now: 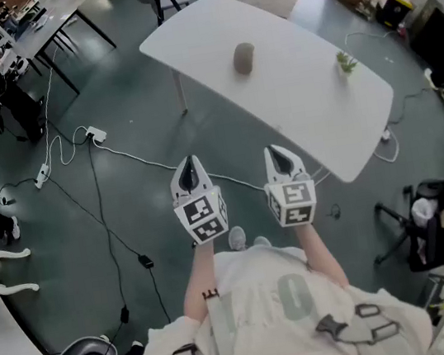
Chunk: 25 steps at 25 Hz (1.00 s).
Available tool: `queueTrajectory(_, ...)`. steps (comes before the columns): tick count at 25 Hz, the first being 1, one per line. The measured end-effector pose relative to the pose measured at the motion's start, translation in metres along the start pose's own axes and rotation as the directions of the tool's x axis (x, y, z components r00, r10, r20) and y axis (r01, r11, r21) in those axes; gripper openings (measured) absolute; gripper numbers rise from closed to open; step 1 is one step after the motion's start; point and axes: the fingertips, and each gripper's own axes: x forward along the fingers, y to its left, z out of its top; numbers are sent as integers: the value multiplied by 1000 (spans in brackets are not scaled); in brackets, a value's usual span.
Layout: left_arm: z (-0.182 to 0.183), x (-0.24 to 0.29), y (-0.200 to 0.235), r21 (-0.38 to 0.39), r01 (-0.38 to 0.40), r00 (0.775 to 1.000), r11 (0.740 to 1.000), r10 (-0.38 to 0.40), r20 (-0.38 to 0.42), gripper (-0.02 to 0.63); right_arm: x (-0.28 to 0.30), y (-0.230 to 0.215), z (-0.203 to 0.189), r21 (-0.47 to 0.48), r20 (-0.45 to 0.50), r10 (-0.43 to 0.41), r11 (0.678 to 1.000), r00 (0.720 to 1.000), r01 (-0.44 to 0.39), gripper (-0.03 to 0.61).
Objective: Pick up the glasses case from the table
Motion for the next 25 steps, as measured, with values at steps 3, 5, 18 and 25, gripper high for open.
queueTrajectory(3, 1, 4, -3, 1, 2, 1000, 1000, -2, 11, 3, 2, -4, 1, 6, 10, -1, 1000, 1000, 1, 2)
queueTrajectory(5, -1, 4, -2, -1, 1, 1000, 1000, -1, 9, 3, 2, 0, 3, 12, 14, 7, 1000, 1000, -7, 2)
queueTrajectory(18, -17, 0, 24, -54, -3, 1000, 999, 1, -25, 3, 9, 22, -12, 43, -28, 13, 999, 1000, -12, 2)
queueTrajectory(25, -21, 14, 46, -56, 27, 999, 998, -28, -29, 3, 27, 47, -24, 37, -76, 13, 999, 997, -10, 2)
